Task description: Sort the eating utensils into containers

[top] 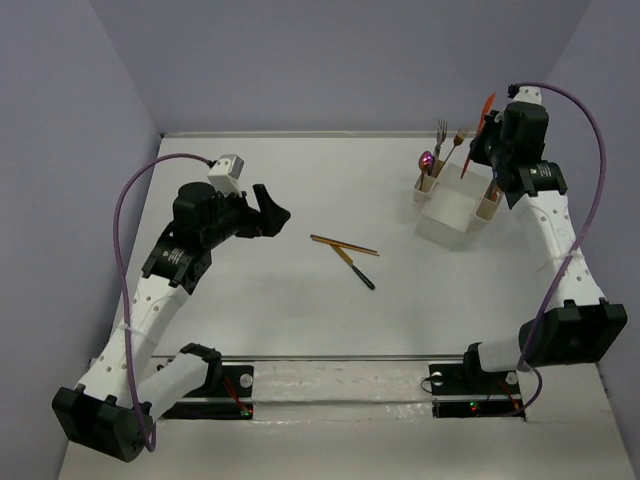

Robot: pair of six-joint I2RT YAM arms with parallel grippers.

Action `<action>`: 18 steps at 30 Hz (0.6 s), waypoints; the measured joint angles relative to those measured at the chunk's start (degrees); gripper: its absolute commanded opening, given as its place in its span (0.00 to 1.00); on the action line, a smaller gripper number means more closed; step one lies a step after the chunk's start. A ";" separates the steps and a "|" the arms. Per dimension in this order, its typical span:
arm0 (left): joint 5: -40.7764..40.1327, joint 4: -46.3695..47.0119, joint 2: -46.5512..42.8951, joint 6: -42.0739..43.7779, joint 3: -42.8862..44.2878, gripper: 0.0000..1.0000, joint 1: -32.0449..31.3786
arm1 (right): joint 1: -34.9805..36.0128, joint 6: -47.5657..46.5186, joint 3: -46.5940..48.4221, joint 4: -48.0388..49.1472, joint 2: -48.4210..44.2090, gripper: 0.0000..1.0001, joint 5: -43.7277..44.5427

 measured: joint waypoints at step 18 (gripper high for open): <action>1.92 1.42 -0.02 -0.44 -1.86 0.99 0.00 | -3.04 -6.21 -19.89 14.05 -15.19 0.07 -21.53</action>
